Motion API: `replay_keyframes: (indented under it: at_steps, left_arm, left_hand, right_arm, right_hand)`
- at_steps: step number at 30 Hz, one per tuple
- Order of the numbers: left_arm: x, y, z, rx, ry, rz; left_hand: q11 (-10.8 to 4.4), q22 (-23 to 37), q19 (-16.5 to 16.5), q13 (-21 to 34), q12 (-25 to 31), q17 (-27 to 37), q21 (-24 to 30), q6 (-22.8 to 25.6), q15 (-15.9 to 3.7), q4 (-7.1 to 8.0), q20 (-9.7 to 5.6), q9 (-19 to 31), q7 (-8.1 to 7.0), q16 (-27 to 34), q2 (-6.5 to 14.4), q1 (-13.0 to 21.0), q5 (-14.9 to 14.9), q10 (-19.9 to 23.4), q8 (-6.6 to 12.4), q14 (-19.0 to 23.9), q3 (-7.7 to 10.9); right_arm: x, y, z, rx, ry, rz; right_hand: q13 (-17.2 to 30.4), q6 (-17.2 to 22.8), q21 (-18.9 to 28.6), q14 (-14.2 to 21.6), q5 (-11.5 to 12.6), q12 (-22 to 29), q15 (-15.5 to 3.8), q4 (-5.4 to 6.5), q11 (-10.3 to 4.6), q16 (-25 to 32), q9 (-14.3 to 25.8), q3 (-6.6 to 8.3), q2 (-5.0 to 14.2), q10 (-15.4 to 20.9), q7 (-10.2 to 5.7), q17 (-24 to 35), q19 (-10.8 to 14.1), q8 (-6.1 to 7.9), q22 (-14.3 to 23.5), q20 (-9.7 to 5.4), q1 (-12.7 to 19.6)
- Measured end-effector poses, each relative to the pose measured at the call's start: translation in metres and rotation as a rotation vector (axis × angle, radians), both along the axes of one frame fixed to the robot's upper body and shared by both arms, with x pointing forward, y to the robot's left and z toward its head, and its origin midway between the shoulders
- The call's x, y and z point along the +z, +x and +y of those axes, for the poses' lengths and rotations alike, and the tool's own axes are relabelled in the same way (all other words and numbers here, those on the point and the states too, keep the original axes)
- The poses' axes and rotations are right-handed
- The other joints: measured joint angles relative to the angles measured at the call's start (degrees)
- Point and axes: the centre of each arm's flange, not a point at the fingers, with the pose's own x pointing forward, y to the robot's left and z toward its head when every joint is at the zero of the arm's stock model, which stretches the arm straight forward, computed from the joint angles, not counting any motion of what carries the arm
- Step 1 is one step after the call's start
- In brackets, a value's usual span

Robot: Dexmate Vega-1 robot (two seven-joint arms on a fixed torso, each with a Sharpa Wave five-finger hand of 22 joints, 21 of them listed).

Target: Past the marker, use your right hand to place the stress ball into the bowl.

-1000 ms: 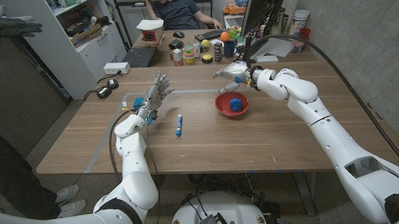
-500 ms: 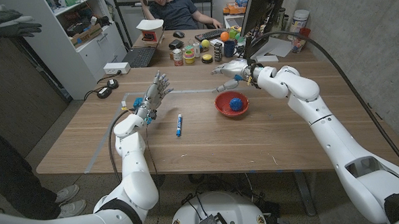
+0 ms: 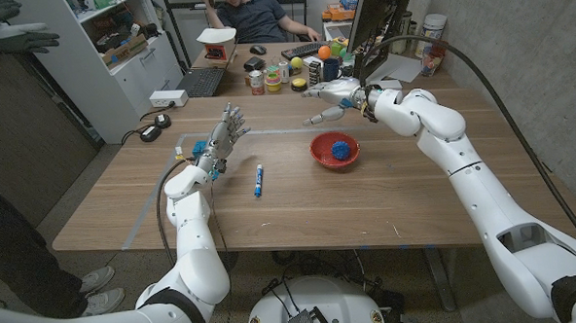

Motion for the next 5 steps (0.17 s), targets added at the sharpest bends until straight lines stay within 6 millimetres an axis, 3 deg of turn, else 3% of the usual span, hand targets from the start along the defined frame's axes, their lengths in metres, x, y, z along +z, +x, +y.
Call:
replay_keyframes:
  at_steps: [5]
  left_arm:
    - [-0.0002, -0.0006, -0.0005, 0.000, 0.000, -0.001]
  left_hand:
    - [0.00, 0.00, 0.00, 0.00, 0.00, 0.00, 0.00, 0.00, 0.00, 0.00, 0.00, 0.00, 0.00, 0.00, 0.00, 0.00, 0.00, 0.00, 0.00, 0.00, 0.00]
  right_arm:
    - [0.0040, -0.0026, -0.0019, 0.030, 0.021, -0.015]
  right_hand:
    - [0.00, -0.05, 0.00, 0.14, 0.00, 0.00, -0.13, -0.24, 0.00, 0.24, 0.00, -0.24, 0.00, 0.00, 0.06, -0.27, 0.90, 0.00, 0.00, -0.21, 0.00]
